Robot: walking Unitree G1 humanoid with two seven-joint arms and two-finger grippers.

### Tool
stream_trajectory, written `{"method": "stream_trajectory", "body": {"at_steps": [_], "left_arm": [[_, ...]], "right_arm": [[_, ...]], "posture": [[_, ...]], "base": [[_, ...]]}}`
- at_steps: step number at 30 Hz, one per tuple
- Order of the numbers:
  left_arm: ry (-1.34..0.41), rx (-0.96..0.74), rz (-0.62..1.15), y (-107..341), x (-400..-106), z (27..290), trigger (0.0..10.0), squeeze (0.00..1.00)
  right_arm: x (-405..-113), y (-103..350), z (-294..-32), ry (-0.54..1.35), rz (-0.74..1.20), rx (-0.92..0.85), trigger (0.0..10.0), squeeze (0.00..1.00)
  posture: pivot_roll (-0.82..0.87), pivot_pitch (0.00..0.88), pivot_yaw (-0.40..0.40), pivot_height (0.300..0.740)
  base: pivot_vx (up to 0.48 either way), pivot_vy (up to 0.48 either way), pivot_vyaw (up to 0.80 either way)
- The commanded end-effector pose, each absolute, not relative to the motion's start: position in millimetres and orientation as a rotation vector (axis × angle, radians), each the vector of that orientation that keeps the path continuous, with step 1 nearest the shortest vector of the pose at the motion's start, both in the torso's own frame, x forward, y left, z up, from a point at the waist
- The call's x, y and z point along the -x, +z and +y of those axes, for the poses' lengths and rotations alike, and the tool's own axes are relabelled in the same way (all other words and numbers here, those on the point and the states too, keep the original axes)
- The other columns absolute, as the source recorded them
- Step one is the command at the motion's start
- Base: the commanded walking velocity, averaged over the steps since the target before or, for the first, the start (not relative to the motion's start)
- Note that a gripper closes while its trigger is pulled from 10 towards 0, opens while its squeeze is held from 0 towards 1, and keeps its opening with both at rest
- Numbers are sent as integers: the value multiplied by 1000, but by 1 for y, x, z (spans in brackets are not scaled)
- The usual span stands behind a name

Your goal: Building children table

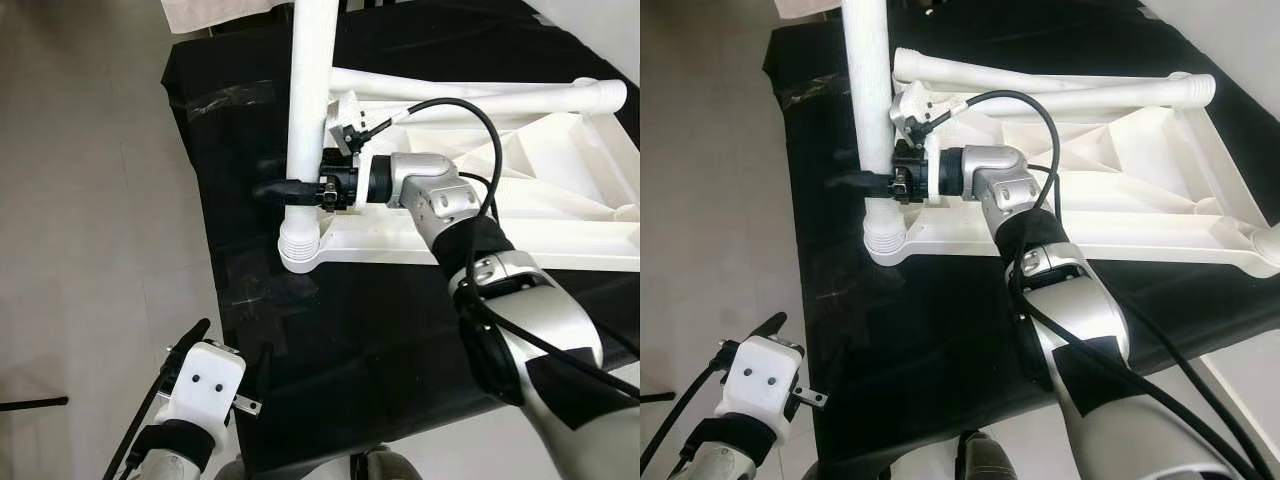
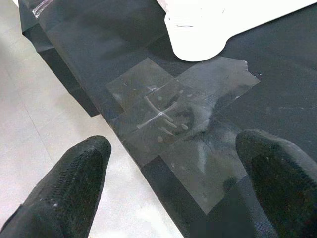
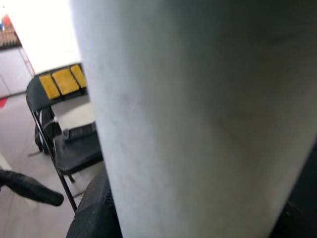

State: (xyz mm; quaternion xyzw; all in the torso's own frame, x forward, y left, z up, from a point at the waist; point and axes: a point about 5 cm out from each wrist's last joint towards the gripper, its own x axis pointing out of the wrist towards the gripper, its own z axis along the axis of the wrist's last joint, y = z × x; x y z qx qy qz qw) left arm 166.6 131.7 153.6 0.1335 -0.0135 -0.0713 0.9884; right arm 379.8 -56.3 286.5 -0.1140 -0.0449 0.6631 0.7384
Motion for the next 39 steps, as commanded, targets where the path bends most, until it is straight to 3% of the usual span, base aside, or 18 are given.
{"method": "stream_trajectory", "body": {"at_steps": [1, 4, 14, 39], "left_arm": [[-141, -274, -29, 154, -164, 133, 10000, 0], [-140, -277, -29, 154, -165, 133, 10000, 0], [-137, -281, -29, 154, -166, 135, 10000, 0], [-140, -281, -27, 155, -168, 137, 10000, 0]], "right_arm": [[-377, 265, -50, 1477, -22, 329, 10000, 0], [-368, 260, -43, 1540, -60, 433, 10000, 0], [-358, 256, -42, 1608, -74, 429, 10000, 0], [-371, 238, -68, 1235, 25, 198, 10000, 0]], "posture": [[-32, 290, -23, 740], [-32, 294, -23, 740], [-36, 293, -18, 740], [-47, 295, -3, 740]], "base": [[0, 0, 0], [0, 0, 0], [0, 0, 0], [0, 0, 0]]}}
